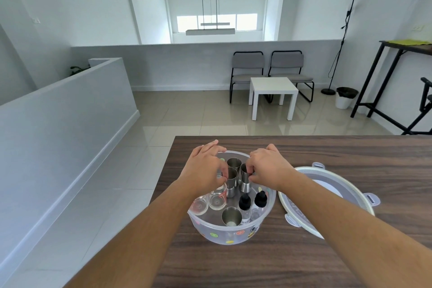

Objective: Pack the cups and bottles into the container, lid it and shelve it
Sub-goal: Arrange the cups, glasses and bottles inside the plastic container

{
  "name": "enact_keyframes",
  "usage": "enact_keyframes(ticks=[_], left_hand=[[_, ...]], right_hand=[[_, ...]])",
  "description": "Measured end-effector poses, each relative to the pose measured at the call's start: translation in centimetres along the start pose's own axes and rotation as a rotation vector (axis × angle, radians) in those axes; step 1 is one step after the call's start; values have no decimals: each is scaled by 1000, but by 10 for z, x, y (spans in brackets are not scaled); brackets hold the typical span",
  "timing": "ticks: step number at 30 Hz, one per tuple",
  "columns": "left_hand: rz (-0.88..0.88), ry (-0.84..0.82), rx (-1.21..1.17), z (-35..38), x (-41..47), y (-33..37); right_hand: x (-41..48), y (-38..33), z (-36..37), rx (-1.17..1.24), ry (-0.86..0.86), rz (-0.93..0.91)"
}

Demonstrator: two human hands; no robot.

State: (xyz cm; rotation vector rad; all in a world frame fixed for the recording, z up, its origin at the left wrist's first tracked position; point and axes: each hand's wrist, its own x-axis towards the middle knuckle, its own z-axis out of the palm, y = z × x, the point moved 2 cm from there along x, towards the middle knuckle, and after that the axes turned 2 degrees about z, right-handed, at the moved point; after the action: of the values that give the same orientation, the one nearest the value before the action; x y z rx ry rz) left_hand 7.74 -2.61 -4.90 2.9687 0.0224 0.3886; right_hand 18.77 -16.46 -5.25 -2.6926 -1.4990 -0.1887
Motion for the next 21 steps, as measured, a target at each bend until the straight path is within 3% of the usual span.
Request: enact_keyframes(ticks=[5,16,21], left_hand=[[-3,-6,-4,-2,-1,0],[23,6,-156,-28,-36,11],[49,-93,-73,-21,-49,24]], right_hand=[[-2,1,-3,47,6,0],[-41,-3,-54,389,-23,-51],[-53,-23,-46,274,-81,-80]])
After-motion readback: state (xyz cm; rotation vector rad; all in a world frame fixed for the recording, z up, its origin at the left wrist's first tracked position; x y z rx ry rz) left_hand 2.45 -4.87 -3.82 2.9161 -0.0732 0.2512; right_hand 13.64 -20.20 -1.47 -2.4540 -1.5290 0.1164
